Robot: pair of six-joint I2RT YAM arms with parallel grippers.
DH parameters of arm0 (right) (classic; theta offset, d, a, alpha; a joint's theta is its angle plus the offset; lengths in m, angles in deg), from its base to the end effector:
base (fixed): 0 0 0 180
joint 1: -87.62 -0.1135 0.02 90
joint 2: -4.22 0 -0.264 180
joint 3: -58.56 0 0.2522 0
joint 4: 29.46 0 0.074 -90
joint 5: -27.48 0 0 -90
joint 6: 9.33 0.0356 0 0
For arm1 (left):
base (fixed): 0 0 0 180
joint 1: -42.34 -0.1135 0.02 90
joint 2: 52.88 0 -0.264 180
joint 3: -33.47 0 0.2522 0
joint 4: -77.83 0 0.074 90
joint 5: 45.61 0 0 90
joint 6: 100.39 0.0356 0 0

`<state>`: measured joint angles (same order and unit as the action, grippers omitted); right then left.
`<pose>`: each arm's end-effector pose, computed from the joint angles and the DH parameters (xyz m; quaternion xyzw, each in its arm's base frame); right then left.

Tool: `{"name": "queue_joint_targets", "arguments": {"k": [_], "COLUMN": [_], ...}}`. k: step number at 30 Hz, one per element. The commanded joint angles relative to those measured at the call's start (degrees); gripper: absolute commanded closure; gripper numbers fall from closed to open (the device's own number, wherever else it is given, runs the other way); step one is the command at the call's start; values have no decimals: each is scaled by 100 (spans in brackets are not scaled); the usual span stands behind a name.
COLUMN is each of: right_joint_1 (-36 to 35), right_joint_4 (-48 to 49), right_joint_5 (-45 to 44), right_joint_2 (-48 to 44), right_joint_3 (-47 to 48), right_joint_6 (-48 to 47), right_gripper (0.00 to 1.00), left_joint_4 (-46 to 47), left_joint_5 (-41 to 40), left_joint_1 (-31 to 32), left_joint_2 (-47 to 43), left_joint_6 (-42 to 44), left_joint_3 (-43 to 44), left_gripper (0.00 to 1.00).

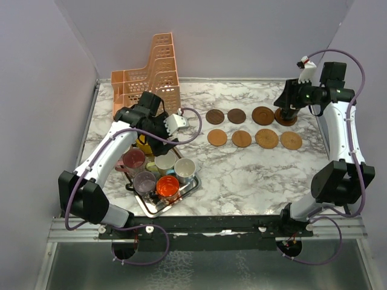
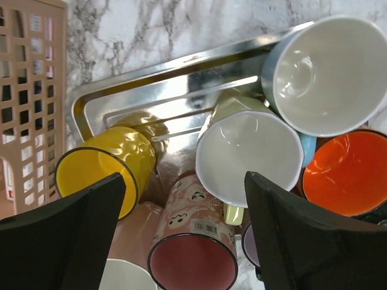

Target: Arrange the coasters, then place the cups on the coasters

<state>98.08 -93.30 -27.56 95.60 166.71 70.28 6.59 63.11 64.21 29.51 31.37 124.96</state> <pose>0.3362 -0.0413 0.3746 -0.1094 0.8877 0.2118 0.3939 0.2597 -0.1165 0.3198 0.5381 0.7931 -0.1145 0.2612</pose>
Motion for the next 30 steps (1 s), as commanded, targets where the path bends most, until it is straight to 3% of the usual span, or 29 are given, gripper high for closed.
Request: {"name": "queue_joint_targets", "arguments": {"k": [1, 13, 30], "right_joint_1": [-9, -17, -18], "right_joint_4": [254, 285, 278], "right_joint_5": [406, 465, 519], "right_joint_2": [-517, -734, -623], "right_joint_3": [-307, -649, -623], "right_joint_6": [-42, -25, 2], "right_gripper": [44, 44, 44], "left_joint_4": [-203, 33, 322], "left_joint_5": [112, -64, -130], "left_joint_1": [-16, 43, 197], "left_joint_2": [80, 691, 801], "left_joint_6": [440, 462, 448], "left_joint_3": [-188, -286, -651], "left_gripper": [21, 44, 72]}}
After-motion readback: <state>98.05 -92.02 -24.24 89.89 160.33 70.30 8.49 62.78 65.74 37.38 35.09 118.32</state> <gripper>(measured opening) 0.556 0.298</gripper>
